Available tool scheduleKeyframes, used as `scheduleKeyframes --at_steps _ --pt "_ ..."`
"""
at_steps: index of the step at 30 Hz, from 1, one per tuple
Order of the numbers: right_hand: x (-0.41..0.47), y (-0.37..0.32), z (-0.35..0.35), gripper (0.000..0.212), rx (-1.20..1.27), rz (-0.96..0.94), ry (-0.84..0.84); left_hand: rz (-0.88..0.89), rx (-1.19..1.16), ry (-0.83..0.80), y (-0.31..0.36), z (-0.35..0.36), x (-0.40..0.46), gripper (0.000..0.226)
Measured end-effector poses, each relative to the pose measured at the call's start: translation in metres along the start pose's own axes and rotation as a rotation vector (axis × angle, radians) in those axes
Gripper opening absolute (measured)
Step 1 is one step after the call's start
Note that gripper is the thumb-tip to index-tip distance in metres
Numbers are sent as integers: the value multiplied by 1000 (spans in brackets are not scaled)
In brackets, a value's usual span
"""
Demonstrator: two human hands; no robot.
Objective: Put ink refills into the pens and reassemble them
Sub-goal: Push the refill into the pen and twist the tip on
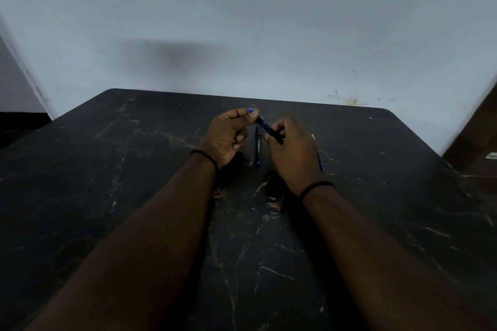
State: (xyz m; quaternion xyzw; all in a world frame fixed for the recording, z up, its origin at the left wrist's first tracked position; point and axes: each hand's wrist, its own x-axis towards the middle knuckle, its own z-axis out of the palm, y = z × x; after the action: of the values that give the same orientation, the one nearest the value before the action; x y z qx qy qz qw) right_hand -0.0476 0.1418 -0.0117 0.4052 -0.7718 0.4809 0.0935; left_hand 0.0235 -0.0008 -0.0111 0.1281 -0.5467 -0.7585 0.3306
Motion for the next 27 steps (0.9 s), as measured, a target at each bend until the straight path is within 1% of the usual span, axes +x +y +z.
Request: scheduleKeyframes --at_steps 5,9,10,13,17,21,24,27 --pt "0 1 -2 10 -33 3 -56 1 10 5 2 1 -2 9" --pt "-1 -3 -4 26 -147 -25 -82 5 3 3 2 -1 -1 10" --pt "-2 -4 -4 27 -158 -33 -80 6 6 -2 2 -1 -1 11" --pt "-2 -7 -4 19 -44 14 -60 8 13 -18 0 -1 -1 12" --pt "-2 -5 -2 10 -19 37 -25 8 20 -10 1 1 -1 9" --pt "-3 -5 -2 8 -9 22 -36 15 48 0 1 3 -3 6" --pt "-3 -5 -2 16 -53 -16 -65 6 48 15 3 4 -4 8" --pt "-2 -6 -2 15 -49 -35 -73 1 42 12 4 5 -6 9"
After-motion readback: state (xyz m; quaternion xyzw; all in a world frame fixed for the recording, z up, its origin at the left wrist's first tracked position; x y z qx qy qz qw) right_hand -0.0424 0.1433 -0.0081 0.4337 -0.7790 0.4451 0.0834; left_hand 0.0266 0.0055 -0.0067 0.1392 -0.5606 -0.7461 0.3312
